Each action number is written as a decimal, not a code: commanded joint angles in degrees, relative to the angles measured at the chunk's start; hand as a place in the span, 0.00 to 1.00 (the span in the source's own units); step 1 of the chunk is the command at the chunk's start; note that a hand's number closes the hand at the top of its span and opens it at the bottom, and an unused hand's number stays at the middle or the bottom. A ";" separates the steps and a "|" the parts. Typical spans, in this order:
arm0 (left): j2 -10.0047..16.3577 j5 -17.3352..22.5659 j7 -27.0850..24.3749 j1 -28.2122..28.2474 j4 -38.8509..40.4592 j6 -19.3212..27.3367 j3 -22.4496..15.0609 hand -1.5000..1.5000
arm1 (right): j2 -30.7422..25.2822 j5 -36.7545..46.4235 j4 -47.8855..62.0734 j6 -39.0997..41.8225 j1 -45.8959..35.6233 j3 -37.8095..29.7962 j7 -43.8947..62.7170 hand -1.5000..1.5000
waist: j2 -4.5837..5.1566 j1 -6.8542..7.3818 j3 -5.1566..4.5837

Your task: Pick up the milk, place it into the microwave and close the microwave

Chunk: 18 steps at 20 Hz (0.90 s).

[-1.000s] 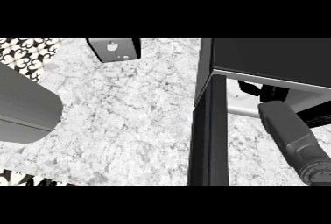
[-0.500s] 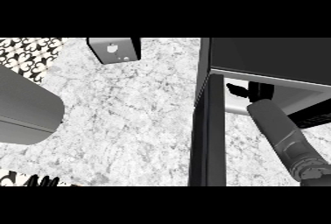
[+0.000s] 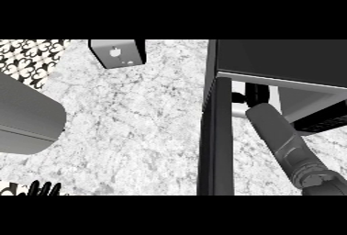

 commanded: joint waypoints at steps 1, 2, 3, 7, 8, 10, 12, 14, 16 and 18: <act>-0.30 0.13 -0.83 -0.71 1.00 -0.14 0.53 0.00 | 1.97 -3.09 -2.75 4.93 1.30 -2.98 -2.72 0.00 | -0.28 -1.30 0.11; -0.19 -0.65 -0.04 0.59 -0.98 0.24 -0.46 0.00 | 2.86 -3.66 -3.16 5.17 0.60 -3.53 -2.60 0.00 | -0.32 -0.79 0.18; 0.54 0.49 -0.10 1.58 -0.67 -0.99 -0.08 0.00 | 2.57 -4.78 -4.47 7.32 0.89 -4.58 -4.26 0.00 | -0.54 -1.19 0.16; 0.75 0.22 -0.32 2.02 -1.40 -0.70 0.58 0.00 | 2.54 -7.74 -5.71 13.29 3.93 -7.43 -8.47 0.00 | -1.10 -2.92 0.08; -0.08 -1.25 -2.87 2.83 0.48 -1.18 -0.27 0.00 | 3.25 -8.64 -6.04 15.05 4.76 -8.24 -9.70 0.00 | -1.21 -2.57 0.04; 0.25 0.23 0.22 0.96 -1.70 -0.15 0.54 0.00 | 2.91 -9.65 -6.72 18.32 6.28 -9.17 -12.55 0.00 | -1.34 -4.21 0.03; -0.45 -0.13 -0.33 2.92 -2.52 -0.28 -0.77 0.00 | 3.50 -11.61 -6.97 21.75 9.05 -10.95 -15.38 0.00 | -1.58 -4.29 0.03; -0.32 -1.64 -0.38 4.45 -4.14 0.11 -1.48 0.00 | 2.98 -12.14 -6.75 24.78 8.17 -11.41 -15.16 0.00 | -1.85 -4.28 -0.03; -0.71 -1.79 -0.55 3.09 -3.48 0.46 -1.10 0.00 | 4.60 -13.00 -6.62 25.99 10.17 -12.22 -17.71 0.00 | -1.78 -4.47 -0.05; -0.72 -2.31 0.00 4.39 -3.62 0.28 -2.06 0.00 | 3.26 -12.80 -6.02 29.48 13.13 -11.99 -19.92 0.00 | -2.16 -5.36 -0.12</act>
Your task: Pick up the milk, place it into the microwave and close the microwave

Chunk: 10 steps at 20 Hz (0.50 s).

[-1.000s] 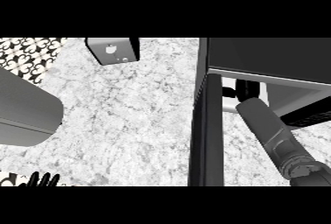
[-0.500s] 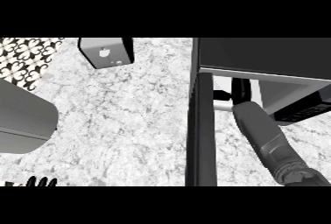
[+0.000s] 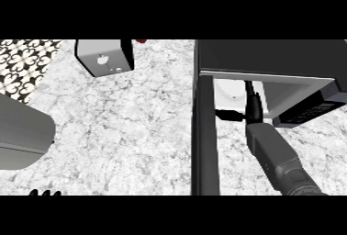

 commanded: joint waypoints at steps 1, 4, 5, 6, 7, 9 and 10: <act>-0.08 0.20 2.00 2.70 -3.56 1.19 -0.20 0.00 | -0.47 -1.47 0.07 6.33 4.02 -1.28 -4.80 0.00 | -0.63 -1.22 -0.08; -1.36 -1.77 0.84 2.75 -2.54 1.42 -1.78 0.00 | -0.10 -1.75 -0.77 7.33 6.89 -1.55 -8.83 0.00 | -0.89 -1.79 -0.13; -0.10 0.28 2.30 1.82 -2.00 0.73 0.25 0.00 | 1.49 -1.73 -0.51 5.47 5.01 -1.61 -7.41 0.00 | -0.82 -1.65 -0.14; 0.19 -0.47 -0.87 2.80 0.17 -0.99 0.49 0.00 | 1.27 -2.30 -0.86 7.33 8.64 -2.01 -10.27 0.00 | -1.05 -2.04 -0.18; -1.51 -2.56 -1.80 4.58 0.14 0.49 -1.03 0.00 | 1.31 -2.12 -1.90 7.12 8.52 -1.63 -10.30 0.00 | -1.30 -2.41 -0.21; -0.50 -1.44 0.19 4.04 -0.97 -0.21 -0.63 0.00 | 1.55 -2.52 -2.88 10.41 10.66 -1.49 -11.84 0.00 | -1.46 -3.06 -0.24; -1.76 -0.77 4.06 1.91 -3.66 2.43 -1.16 0.00 | 1.63 -1.97 -2.44 12.38 13.36 -0.83 -13.92 0.00 | -1.37 -3.34 -0.21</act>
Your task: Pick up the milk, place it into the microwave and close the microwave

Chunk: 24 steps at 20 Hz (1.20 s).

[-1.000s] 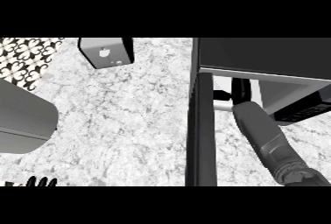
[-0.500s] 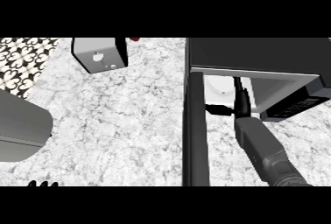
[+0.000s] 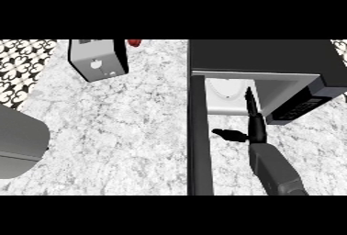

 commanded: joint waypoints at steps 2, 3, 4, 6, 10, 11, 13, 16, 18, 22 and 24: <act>0.01 -1.09 1.62 2.53 -3.33 0.49 -1.05 0.00 | -0.36 -0.58 -1.72 8.00 4.74 0.52 -5.62 0.00 | -0.42 -0.81 -0.05; -0.99 -1.81 2.72 -0.91 -1.46 1.45 -1.31 0.00 | -0.89 0.32 -2.84 8.85 5.97 1.98 -4.18 0.00 | -0.62 -1.53 -0.11; -0.80 -1.39 3.13 -0.49 -0.62 1.02 -1.55 0.00 | 1.48 -0.61 -3.66 9.56 8.68 1.52 -6.92 0.00 | -0.71 -1.84 -0.12; -1.54 -6.02 1.04 1.28 0.33 1.31 -4.29 0.00 | 1.19 0.18 -5.27 10.77 8.84 3.04 -4.90 0.00 | -0.78 -1.63 -0.14; -1.03 -6.58 4.54 -0.59 -0.90 2.07 -4.79 0.00 | -1.52 0.35 -11.08 15.17 16.18 5.18 -3.85 0.00 | -1.11 -2.81 -0.22; -1.13 -6.97 2.15 -0.84 1.26 1.31 -4.34 0.00 | -2.85 -0.65 -13.14 15.99 16.38 4.73 -2.34 0.00 | -0.98 -2.37 -0.20; -1.65 -5.52 5.87 -2.48 -0.19 1.88 -4.87 0.00 | -1.66 -0.91 -16.63 15.19 20.65 5.58 -2.63 0.00 | -0.96 -2.57 -0.21; -2.29 -6.01 4.67 -8.11 7.15 0.31 -4.99 0.00 | -4.47 -2.12 -19.69 17.98 25.80 5.20 -4.27 0.00 | -0.85 -2.73 -0.22; -0.49 -8.34 4.65 -6.12 5.26 -1.47 -7.61 0.00 | -4.96 -3.26 -23.91 18.93 28.79 5.31 -2.07 0.00 | -1.00 -2.96 -0.25; -0.76 -13.50 6.39 -10.58 9.15 -1.26 -10.88 0.00 | -7.89 -5.06 -30.25 21.34 34.86 4.76 -3.24 1.00 | -0.91 -3.05 -0.24; -2.44 -16.31 9.17 -13.53 9.34 0.65 -13.17 0.00 | -7.52 -5.70 -32.98 21.63 39.46 5.01 -3.10 1.00 | -0.86 -3.11 -0.22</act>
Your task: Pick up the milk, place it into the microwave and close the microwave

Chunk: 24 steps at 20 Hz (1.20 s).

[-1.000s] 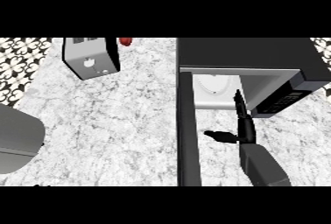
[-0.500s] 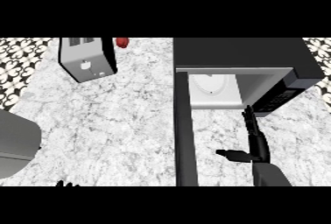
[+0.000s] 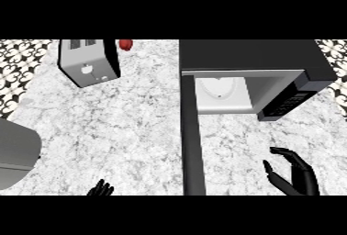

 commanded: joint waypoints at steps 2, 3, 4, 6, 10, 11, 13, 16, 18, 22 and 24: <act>-0.91 -7.46 4.47 -5.79 1.46 1.63 -4.83 1.00 | -3.27 -2.81 -8.16 4.42 7.02 -0.67 1.98 0.00 | 0.08 0.17 0.02; -1.74 -9.28 3.95 -5.74 1.73 3.09 -5.49 1.00 | -5.72 -4.92 -9.34 8.42 9.26 -2.03 1.47 0.00 | 0.04 0.05 0.02; -2.98 -11.08 2.12 -8.33 5.71 3.00 -6.73 1.00 | -4.23 -5.52 -8.00 8.30 9.19 -2.34 -0.25 0.00 | 0.15 0.40 0.06; -4.49 -11.50 5.29 -12.40 6.79 3.25 -7.22 1.00 | -6.29 -7.20 -9.42 9.76 11.17 -3.73 0.55 0.00 | 0.21 0.36 0.07; -7.86 -13.09 5.09 -13.10 9.88 5.53 -9.90 1.00 | -8.11 -11.41 -12.20 12.53 12.05 -5.66 4.48 0.00 | 0.22 0.73 0.06; -9.96 -14.19 9.64 -16.12 9.76 6.99 -10.17 1.00 | -7.84 -11.21 -13.77 12.63 15.80 -5.29 3.05 0.00 | 0.23 0.44 0.06; -10.74 -16.21 8.08 -15.54 10.45 10.62 -9.11 1.00 | -9.07 -10.74 -8.61 13.39 14.97 -6.29 -1.97 0.00 | 0.24 0.88 0.12; -12.91 -14.29 12.83 -27.82 16.65 9.07 -3.82 1.00 | -12.89 -12.35 -7.24 16.40 14.04 -7.48 0.30 0.00 | 0.38 0.43 0.12; -12.98 -17.97 10.51 -27.38 19.54 10.76 -8.05 1.00 | -12.01 -12.71 -6.86 16.00 13.91 -7.39 -0.98 0.00 | 0.30 0.69 0.13; -13.04 -20.91 17.19 -33.20 26.76 6.69 -14.16 1.00 | -15.35 -14.26 -8.94 19.62 15.57 -6.97 0.46 0.00 | 0.36 -0.65 0.14; -13.06 -18.03 19.83 -36.85 31.33 5.51 -16.26 1.00 | -13.99 -13.59 -8.43 19.25 15.26 -5.52 -0.74 0.00 | 0.53 -0.97 0.16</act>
